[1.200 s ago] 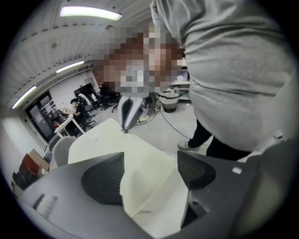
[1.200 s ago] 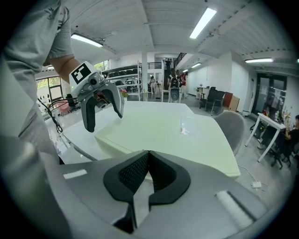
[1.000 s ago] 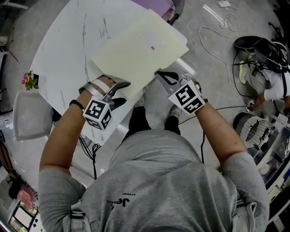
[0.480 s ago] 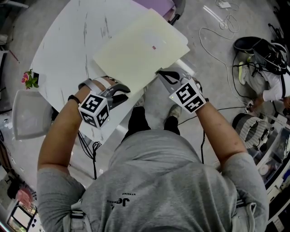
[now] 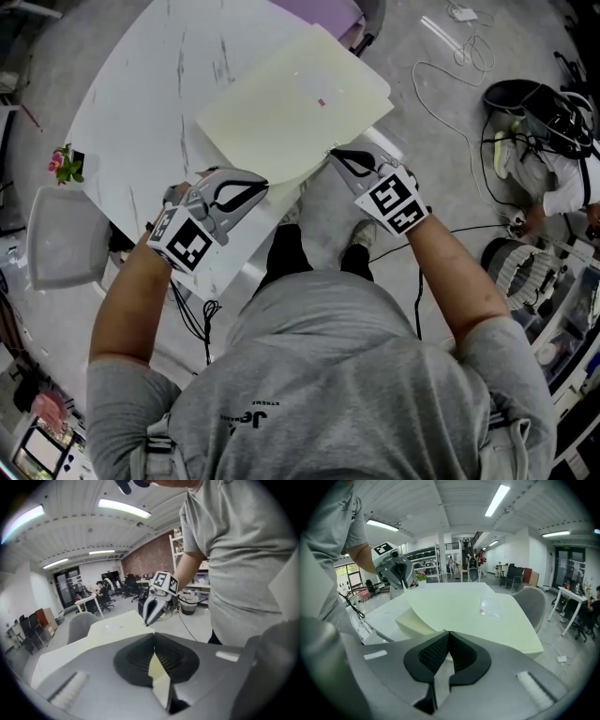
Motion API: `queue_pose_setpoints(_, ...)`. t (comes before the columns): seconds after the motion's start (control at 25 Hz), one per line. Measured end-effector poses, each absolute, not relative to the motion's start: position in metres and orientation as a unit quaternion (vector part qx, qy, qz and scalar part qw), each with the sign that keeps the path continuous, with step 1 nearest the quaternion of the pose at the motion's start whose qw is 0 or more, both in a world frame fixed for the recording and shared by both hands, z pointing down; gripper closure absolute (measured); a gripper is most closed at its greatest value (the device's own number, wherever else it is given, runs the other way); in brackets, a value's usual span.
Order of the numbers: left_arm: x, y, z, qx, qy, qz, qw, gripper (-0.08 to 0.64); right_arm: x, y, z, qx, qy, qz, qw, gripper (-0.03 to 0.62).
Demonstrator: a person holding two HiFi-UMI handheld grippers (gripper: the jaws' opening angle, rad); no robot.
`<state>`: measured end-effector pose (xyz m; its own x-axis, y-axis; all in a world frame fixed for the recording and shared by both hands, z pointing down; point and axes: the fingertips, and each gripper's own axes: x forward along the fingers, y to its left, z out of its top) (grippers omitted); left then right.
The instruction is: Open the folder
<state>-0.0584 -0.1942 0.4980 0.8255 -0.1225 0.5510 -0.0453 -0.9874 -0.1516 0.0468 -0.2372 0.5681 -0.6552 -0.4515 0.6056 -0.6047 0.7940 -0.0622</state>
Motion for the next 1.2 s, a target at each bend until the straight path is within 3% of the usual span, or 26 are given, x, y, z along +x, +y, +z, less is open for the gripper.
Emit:
queue_pose_setpoints(0.4, -0.056, -0.213, 0.468, -0.971, 0.123, -0.189, -0.077, 0.5, 0.048, -0.234, 0.569, 0.295, -0.9, 0.126, 0.297, 0.588)
queue_pose_setpoints(0.52, -0.062, -0.229, 0.431, -0.976, 0.139, -0.104, -0.131, 0.502, 0.05, -0.235, 0.57, 0.296, -0.897, 0.127, 0.302, 0.589)
queue_pose_setpoints(0.84, -0.145, -0.311, 0.362, -0.94, 0.292, 0.026, -0.173, 0.5, 0.049, -0.234, 0.571, 0.283, -0.892, 0.126, 0.328, 0.589)
queue_pose_setpoints(1.08, -0.216, -0.343, 0.358, -0.886, 0.417, 0.08, -0.187, 0.5, 0.058, -0.244, 0.57, 0.289, -0.881, 0.127, 0.353, 0.589)
queue_pose_setpoints(1.2, -0.253, -0.355, 0.372, -0.854, 0.475, 0.089, -0.195, 0.5, 0.057, -0.254, 0.552, 0.303, -0.886, 0.122, 0.328, 0.589)
